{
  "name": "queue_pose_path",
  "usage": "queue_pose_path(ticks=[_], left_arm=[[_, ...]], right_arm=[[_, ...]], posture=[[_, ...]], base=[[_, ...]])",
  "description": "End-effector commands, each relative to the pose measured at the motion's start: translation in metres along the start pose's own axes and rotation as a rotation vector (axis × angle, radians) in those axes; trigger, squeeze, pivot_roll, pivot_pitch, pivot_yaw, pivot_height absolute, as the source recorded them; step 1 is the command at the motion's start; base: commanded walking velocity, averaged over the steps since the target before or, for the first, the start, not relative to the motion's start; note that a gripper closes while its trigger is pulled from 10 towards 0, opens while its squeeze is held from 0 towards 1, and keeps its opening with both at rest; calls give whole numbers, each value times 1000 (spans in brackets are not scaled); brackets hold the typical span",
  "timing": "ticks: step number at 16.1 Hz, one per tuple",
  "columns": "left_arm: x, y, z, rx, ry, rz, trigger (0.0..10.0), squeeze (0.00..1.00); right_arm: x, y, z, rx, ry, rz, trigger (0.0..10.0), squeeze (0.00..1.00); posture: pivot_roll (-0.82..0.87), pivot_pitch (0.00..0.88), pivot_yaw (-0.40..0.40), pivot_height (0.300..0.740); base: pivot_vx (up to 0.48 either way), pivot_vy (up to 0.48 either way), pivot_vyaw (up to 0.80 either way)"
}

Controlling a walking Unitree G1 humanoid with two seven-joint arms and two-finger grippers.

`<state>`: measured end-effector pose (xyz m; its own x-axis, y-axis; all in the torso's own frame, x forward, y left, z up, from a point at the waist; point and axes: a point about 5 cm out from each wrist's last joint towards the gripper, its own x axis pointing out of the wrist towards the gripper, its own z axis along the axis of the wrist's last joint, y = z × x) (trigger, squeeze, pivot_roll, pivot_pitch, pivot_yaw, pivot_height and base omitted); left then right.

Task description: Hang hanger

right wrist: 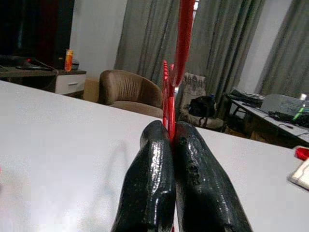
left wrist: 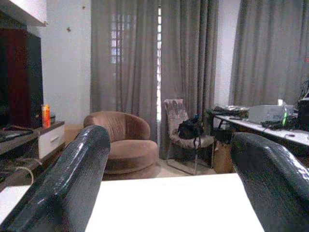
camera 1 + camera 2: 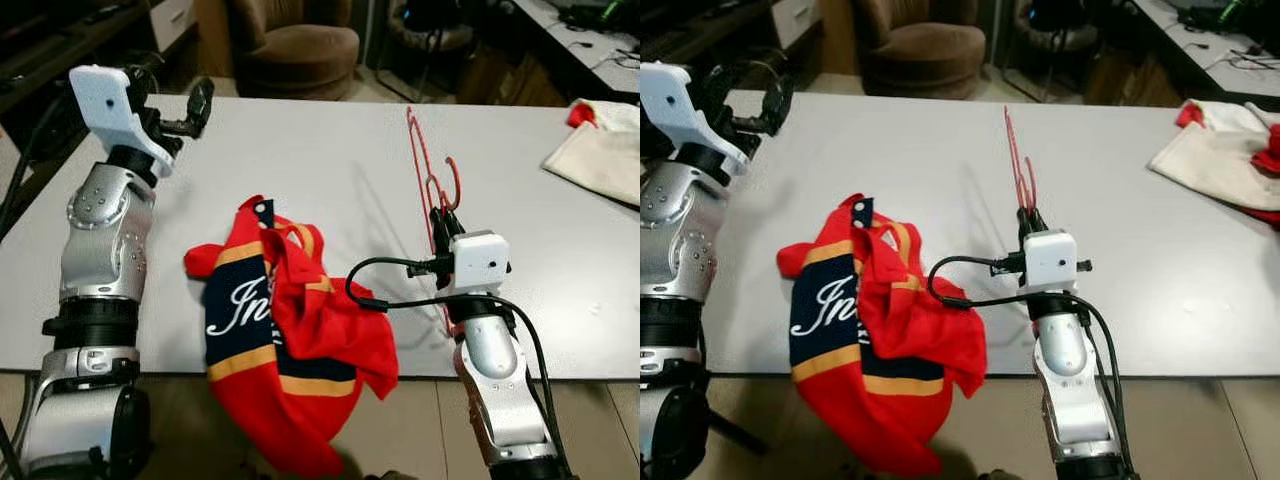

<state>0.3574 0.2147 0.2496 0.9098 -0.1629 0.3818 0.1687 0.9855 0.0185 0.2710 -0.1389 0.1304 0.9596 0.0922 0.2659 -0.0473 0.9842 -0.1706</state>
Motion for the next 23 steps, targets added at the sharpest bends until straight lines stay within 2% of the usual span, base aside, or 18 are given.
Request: queue_pose_path(ticks=[1, 8, 11, 15, 17, 19, 21, 23], left_arm=[[-3, -6, -4, 7, 22, 0, 10000, 0], [-11, -25, -18, 14, 83, 6, 10000, 0], [-9, -29, -18, 28, 87, -5, 10000, 0], [-6, -35, -16, 36, 77, -32, 10000, 0], [-8, -37, -18, 12, 83, -37, 10000, 0], [-11, -37, -22, -18, 104, -27, 10000, 0], [-28, -28, -46, -127, 193, 77, 10000, 0], [-31, -29, -49, -120, 196, 80, 10000, 0]], right_arm=[[3, -1, 1, 9, -11, -2, 0, 0], [2, -4, 1, 12, -13, -21, 0, 0], [1, -6, 2, -6, -26, -44, 0, 0], [-1, -15, 6, -63, -43, -100, 0, 0], [-4, -26, 13, -124, -73, -145, 0, 0], [-9, -31, 16, -143, -83, -162, 0, 0], [-39, -21, -3, -30, 36, -29, 0, 0], [-51, -17, -8, -16, 71, 20, 0, 0]], posture=[[17, 0, 2, 740], [3, 0, 13, 740], [-3, 0, 18, 740], [-15, 0, 25, 740], [-22, 3, 28, 740], [-27, 3, 31, 740], [-30, 8, 33, 740], [-32, 12, 30, 740]], base=[[-277, 0, 0], [-283, 0, 0], [-284, 0, 0], [-70, 0, 0], [0, 0, 0], [0, 0, 0], [0, 0, 0], [0, 0, 0]])
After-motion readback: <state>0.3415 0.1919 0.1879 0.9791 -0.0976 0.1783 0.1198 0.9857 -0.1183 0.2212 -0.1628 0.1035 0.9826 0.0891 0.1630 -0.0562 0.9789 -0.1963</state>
